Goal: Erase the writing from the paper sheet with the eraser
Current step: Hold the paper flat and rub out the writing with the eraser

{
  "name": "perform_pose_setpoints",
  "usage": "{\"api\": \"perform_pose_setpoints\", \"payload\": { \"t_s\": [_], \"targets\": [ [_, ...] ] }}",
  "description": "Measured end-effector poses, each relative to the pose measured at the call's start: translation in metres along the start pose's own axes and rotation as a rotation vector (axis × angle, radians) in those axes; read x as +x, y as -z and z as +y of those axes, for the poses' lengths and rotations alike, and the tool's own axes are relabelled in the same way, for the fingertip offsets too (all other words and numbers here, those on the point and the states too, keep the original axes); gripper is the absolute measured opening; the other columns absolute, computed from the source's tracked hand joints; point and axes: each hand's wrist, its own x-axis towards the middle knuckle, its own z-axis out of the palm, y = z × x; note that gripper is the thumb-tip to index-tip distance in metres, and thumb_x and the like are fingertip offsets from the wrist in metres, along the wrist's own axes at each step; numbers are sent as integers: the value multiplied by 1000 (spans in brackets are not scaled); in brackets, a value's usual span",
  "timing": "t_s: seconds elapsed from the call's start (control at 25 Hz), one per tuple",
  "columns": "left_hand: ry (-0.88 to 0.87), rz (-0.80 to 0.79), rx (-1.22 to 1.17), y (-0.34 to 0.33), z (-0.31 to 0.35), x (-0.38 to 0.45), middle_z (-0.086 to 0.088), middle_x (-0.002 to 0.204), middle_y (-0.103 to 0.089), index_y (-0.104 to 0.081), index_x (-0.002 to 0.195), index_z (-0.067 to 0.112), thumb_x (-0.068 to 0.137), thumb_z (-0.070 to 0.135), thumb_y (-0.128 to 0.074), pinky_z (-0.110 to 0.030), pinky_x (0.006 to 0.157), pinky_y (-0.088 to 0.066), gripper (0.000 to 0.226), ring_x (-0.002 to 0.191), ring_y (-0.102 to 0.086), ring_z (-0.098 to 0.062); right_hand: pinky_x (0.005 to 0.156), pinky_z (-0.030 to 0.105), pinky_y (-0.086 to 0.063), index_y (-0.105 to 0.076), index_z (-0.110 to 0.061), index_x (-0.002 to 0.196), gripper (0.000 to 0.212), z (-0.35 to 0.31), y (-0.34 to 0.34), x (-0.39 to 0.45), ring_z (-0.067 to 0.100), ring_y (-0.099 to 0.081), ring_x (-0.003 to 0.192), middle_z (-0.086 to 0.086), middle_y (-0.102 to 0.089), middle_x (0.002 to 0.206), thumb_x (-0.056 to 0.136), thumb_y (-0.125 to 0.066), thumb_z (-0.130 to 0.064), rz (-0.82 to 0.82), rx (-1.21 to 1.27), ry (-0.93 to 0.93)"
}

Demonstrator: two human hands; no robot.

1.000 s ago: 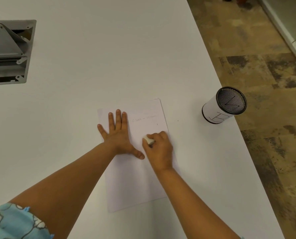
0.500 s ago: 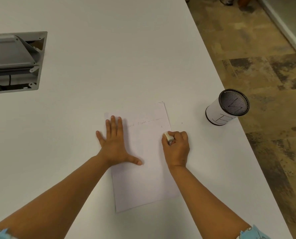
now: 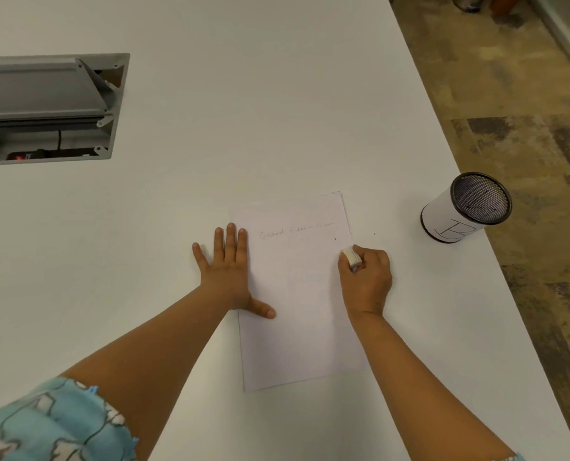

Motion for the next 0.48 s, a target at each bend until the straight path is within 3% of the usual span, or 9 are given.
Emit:
{"api": "perform_pose_setpoints", "payload": {
  "t_s": [0.16,0.28,0.32,0.48],
  "targets": [
    [19,-36,21,2,2,1,-14,145,42,40,134,7,38,88,-61,-65,104,12,161,134,37,-33,78,23,-47,-61,-2,102,26,-2,16,11,13,-52,82,14,-55,105,78,-68,-8,65,-34,-75],
    [25,-47,29,3,3,2,-14,144,42,40,133,7,39,88,-61,-65,105,10,161,133,37,-34,71,8,-44,-63,-1,100,26,-16,11,4,2,-50,65,14,-55,97,76,-69,-6,103,33,-1],
    [28,-51,33,3,4,2,-15,144,42,41,133,6,39,88,-61,-65,105,10,161,133,37,-35,70,7,-42,-64,-3,98,25,-24,0,-5,2,-50,64,15,-56,95,74,-71,-7,43,31,72],
    [54,-56,64,1,5,2,-15,142,45,45,127,6,39,89,-60,-64,105,10,160,132,39,-35,74,25,-49,-63,-10,106,28,-60,-56,-45,20,-60,83,9,-60,102,81,-65,-22,-373,-130,276]
  ]
}}
